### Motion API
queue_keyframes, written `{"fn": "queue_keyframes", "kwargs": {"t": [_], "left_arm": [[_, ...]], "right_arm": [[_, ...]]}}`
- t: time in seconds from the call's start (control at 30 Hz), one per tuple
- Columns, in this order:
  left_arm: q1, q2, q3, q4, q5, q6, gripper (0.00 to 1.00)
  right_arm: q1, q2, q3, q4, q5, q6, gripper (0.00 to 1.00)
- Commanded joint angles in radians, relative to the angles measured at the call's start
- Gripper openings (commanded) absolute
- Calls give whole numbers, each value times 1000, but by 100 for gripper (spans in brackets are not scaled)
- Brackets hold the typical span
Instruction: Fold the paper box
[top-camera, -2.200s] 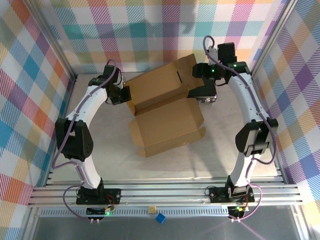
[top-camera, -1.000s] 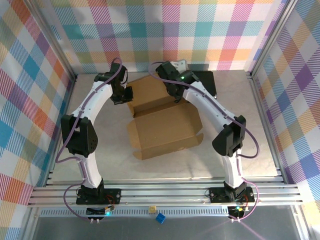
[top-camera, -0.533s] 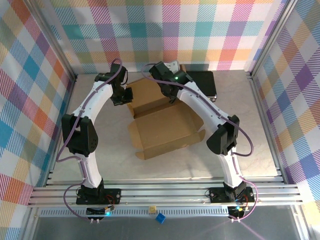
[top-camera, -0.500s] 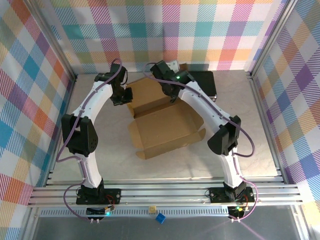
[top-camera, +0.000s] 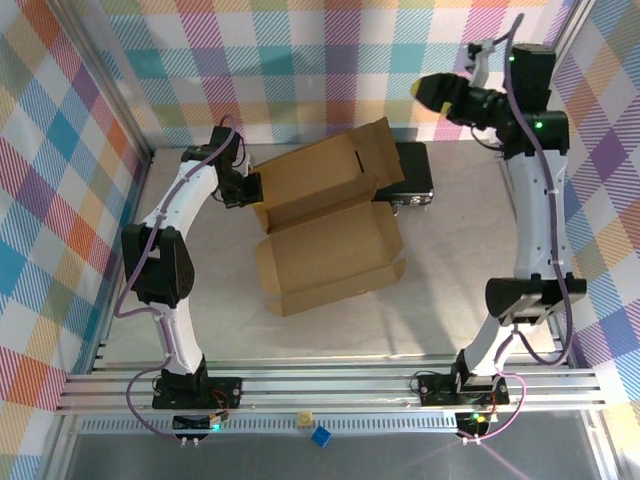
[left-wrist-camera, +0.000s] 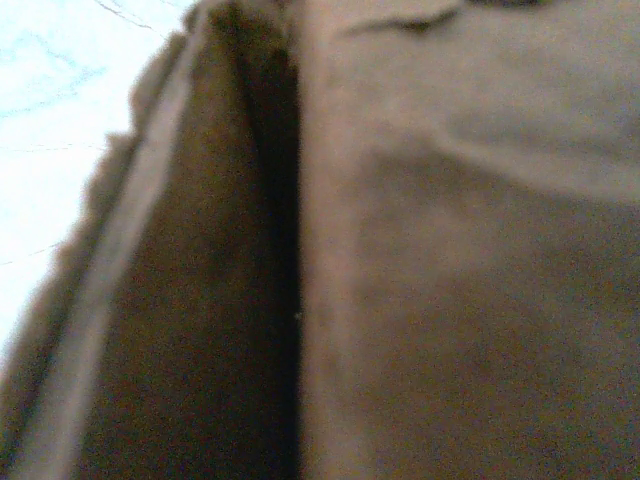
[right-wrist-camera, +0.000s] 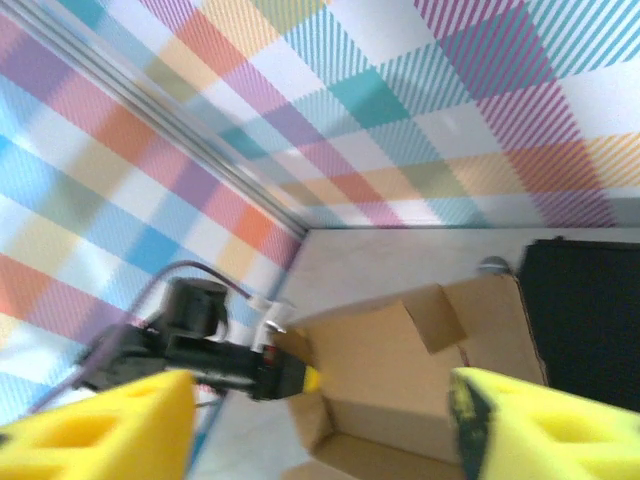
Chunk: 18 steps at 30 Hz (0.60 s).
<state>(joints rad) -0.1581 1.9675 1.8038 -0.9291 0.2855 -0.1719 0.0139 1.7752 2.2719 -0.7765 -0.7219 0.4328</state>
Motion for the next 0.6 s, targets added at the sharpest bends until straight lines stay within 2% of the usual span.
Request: {"fn": "queue_keyframes", "kwargs": {"t": [0.0, 0.07, 0.27, 0.4, 0.57], "left_arm": [[12, -5, 29, 13, 71, 57, 0], [20, -10, 20, 20, 97, 62, 0], [33, -14, -1, 44, 163, 63, 0], [37, -10, -1, 39, 173, 72, 0], [37, -2, -1, 36, 171, 71, 0]], "right_arm": [[-77, 138, -37, 75, -284, 155, 56], [-98, 178, -45, 71, -298, 139, 48], [-106, 251, -142, 59, -368, 69, 39], [-104, 234, -282, 211, -494, 111, 41], [-69, 243, -304, 183, -532, 61, 43]]}}
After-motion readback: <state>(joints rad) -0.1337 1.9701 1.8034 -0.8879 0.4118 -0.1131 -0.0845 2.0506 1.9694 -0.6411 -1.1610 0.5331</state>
